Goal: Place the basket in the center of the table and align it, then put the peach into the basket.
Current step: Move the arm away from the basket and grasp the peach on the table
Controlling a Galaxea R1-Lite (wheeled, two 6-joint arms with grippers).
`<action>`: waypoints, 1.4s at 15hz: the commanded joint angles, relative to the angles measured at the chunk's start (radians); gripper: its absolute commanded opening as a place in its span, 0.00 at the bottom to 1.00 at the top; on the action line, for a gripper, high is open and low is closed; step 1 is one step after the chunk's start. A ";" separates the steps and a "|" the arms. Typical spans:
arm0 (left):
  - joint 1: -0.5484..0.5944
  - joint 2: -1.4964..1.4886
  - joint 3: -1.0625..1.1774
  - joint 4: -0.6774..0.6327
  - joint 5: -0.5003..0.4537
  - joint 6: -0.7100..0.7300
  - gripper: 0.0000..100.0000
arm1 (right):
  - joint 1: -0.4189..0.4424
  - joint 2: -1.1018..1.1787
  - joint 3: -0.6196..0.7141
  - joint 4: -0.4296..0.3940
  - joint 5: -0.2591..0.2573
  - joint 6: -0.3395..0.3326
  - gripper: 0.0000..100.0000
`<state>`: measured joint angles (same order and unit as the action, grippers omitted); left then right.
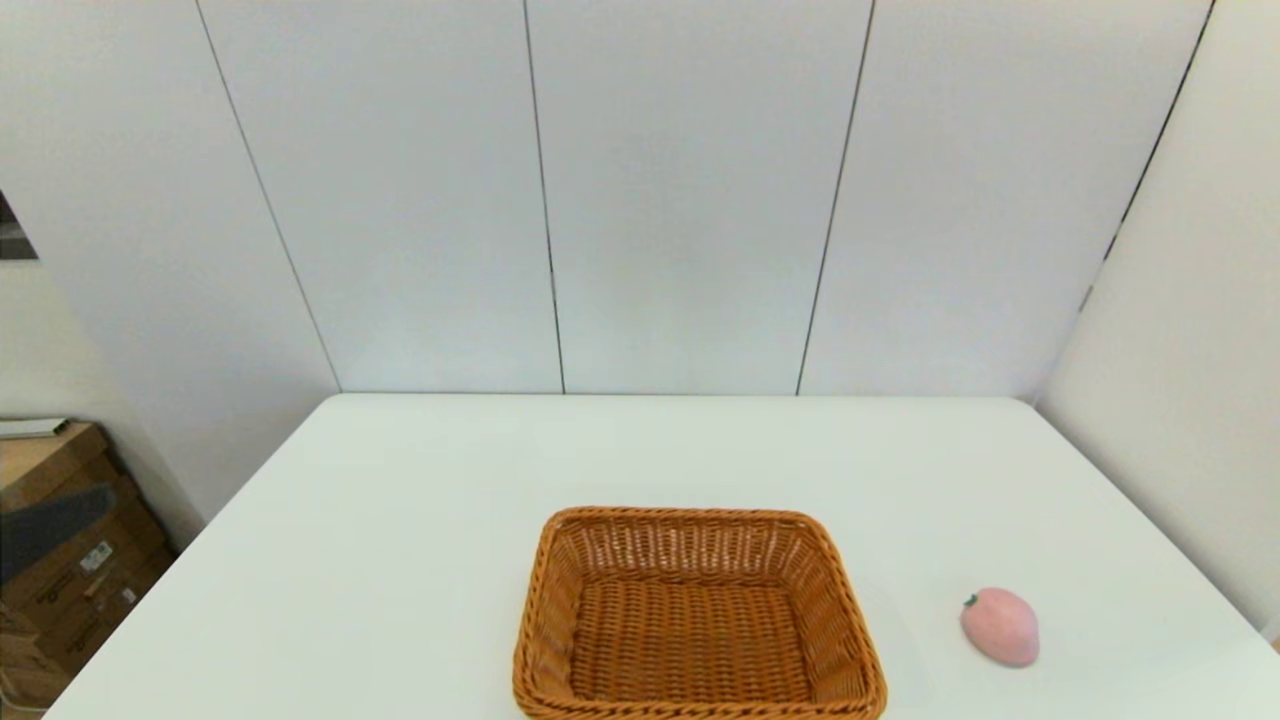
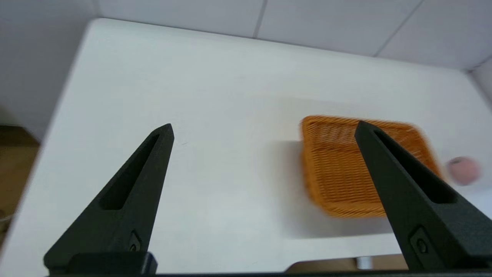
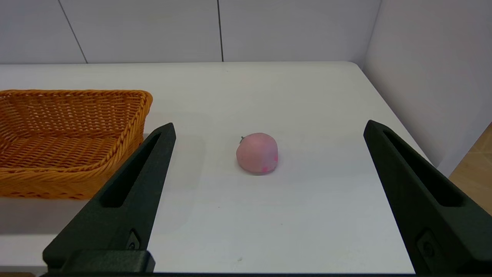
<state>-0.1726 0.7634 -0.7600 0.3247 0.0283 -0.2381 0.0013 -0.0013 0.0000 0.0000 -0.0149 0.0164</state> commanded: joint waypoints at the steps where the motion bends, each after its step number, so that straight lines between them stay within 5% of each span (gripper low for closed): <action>1: 0.097 -0.332 0.246 -0.029 0.012 0.065 1.00 | 0.000 0.000 0.000 0.000 0.001 -0.001 1.00; 11: 0.171 -0.765 0.688 -0.142 0.001 0.235 1.00 | 0.000 0.000 0.000 -0.002 0.000 -0.004 1.00; 14: 0.171 -0.765 0.726 -0.239 0.004 0.214 1.00 | 0.000 0.055 -0.103 0.086 0.013 -0.038 1.00; 17: 0.171 -0.765 0.745 -0.289 0.002 0.200 1.00 | -0.001 0.396 -0.290 0.204 0.003 -0.053 1.00; 21: 0.171 -0.765 0.749 -0.311 0.002 0.203 1.00 | 0.000 1.120 -0.407 0.149 0.003 -0.105 1.00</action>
<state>-0.0017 -0.0013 -0.0123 0.0147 0.0298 -0.0340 0.0004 0.4304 -0.2504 0.1602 -0.0091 -0.0481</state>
